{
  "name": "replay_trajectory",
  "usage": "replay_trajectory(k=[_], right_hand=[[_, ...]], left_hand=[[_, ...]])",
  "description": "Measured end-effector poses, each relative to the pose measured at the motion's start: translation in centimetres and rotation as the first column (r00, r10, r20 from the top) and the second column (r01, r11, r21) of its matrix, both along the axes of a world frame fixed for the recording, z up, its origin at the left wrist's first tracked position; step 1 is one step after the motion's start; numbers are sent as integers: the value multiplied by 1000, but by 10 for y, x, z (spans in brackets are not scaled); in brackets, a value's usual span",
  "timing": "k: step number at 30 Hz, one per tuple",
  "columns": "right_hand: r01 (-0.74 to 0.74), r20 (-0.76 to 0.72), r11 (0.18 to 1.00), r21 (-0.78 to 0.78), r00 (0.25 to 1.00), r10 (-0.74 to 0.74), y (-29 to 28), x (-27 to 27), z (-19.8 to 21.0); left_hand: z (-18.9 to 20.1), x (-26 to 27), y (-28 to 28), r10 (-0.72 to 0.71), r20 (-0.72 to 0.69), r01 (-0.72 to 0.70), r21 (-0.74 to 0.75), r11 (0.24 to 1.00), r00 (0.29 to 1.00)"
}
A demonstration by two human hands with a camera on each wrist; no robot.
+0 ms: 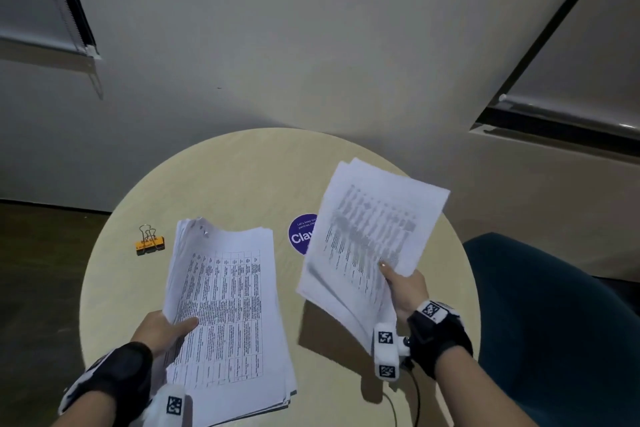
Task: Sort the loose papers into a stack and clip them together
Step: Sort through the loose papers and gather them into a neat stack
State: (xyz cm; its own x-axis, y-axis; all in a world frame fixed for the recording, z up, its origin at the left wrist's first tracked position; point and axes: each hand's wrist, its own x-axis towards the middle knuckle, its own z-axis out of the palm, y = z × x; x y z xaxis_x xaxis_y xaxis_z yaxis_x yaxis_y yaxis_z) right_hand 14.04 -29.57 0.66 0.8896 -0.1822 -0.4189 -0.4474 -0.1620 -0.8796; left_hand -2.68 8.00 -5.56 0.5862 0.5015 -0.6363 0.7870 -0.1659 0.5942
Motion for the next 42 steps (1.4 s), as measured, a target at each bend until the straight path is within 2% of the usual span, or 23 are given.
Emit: replay_trajectory(k=[2, 4, 6, 8, 11, 13, 16, 19, 22, 24, 26, 29, 31, 32, 33, 35, 37, 38, 39, 40, 41, 42], right_hand=[[-90, 30, 996, -25, 995, 91, 22, -7, -4], [-251, 17, 961, -117, 967, 255, 48, -20, -10], [-426, -38, 879, -213, 903, 428, 74, -35, -21], [-531, -90, 801, -277, 844, 529, 95, -48, -36], [-478, -75, 792, -380, 869, 488, 112, -55, -52], [-446, -86, 792, -416, 887, 454, 117, -56, -59], [-570, -200, 728, -381, 819, 538, 124, -58, -63], [-679, -239, 662, -317, 733, 637, 122, -65, -58], [-670, -195, 655, -351, 736, 648, 111, -57, -48], [-602, -122, 665, -442, 775, 620, 102, -37, -30], [-514, 50, 692, -508, 784, 619, 95, -14, 1], [-543, 196, 643, -539, 662, 723, 91, 10, 65], [-626, 191, 582, -519, 578, 793, 89, 18, 93], [-653, 160, 551, -519, 559, 814, 87, 17, 102], [-673, 158, 546, -498, 549, 821, 85, 15, 109], [-676, 184, 620, -398, 604, 776, 79, 5, 115], [-626, 234, 756, -192, 719, 655, 72, -11, 118], [-589, 252, 803, -91, 766, 591, 66, -17, 113], [-556, 269, 831, -26, 797, 541, 62, -23, 108], [-517, 289, 856, 9, 821, 493, 58, -27, 103], [-484, 316, 874, 28, 834, 452, 54, -29, 98], [-455, 347, 888, 63, 845, 408, 49, -29, 91]], left_hand=[[5, 0, -1, 1, -4, -1, -26, 1000, 1000], [6, -2, -2, 10, 0, -10, -64, 998, 1000], [11, -5, -7, 55, 33, -51, -108, 993, 998], [16, -6, -12, 119, 92, -102, -171, 980, 989], [20, -3, -11, 175, 85, -145, -277, 950, 981], [18, -1, -7, 180, 82, -152, -271, 951, 980], [23, 2, -15, 121, 62, -103, -240, 965, 991], [21, 7, -27, 79, 67, -66, -179, 982, 995], [30, 13, -37, 90, 154, -74, -107, 991, 984], [45, 19, -39, 7, 230, 2, -39, 999, 973], [69, 28, -37, -206, 276, 178, 123, 976, 939], [109, 43, -33, -503, 314, 407, 324, 854, 805], [132, 50, -35, -660, 314, 526, 416, 742, 682], [140, 52, -35, -707, 307, 553, 457, 696, 637], [146, 53, -35, -719, 316, 543, 488, 683, 620], [153, 51, -30, -658, 389, 421, 537, 731, 645], [145, 46, -15, -518, 469, 156, 615, 773, 715], [139, 42, -7, -415, 498, 34, 609, 792, 762], [132, 37, 3, -262, 528, -48, 503, 863, 808], [128, 30, 9, -87, 563, -102, 296, 950, 822], [123, 25, 13, 72, 569, -113, 37, 993, 819], [118, 21, 12, 170, 567, -81, -179, 981, 806]])
